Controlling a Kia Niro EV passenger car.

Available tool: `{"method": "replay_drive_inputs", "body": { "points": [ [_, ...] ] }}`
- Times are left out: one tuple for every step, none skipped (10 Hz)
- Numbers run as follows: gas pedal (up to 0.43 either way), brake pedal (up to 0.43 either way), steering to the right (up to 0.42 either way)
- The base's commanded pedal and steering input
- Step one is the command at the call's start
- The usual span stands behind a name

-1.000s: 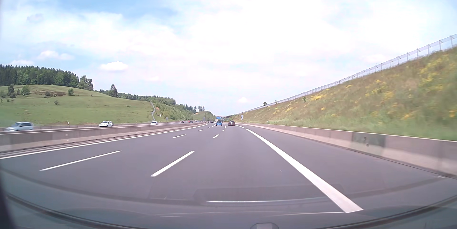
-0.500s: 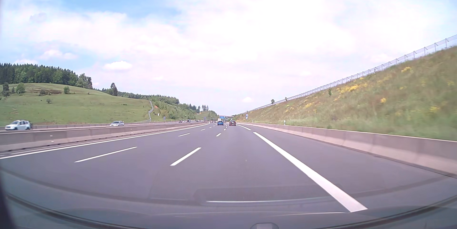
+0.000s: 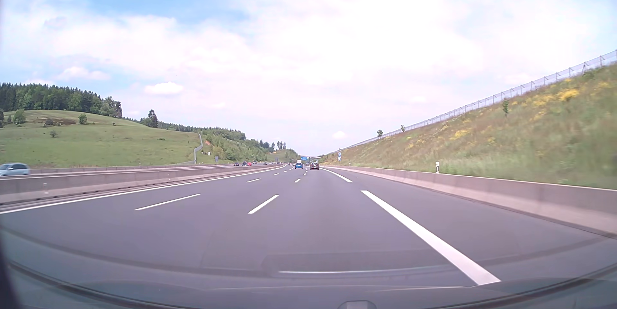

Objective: Follow the waypoints while adhering to traffic rules and regulations

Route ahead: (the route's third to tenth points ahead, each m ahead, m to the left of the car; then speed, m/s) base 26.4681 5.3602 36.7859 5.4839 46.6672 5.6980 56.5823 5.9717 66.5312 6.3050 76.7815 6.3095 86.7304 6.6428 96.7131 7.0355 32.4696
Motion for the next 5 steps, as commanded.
{"method": "replay_drive_inputs", "body": {
  "points": [
    [0.311, 0.000, -0.006],
    [0.311, 0.000, -0.006],
    [0.311, 0.000, -0.006],
    [0.311, 0.000, -0.006],
    [0.299, 0.000, -0.006]
  ]
}}
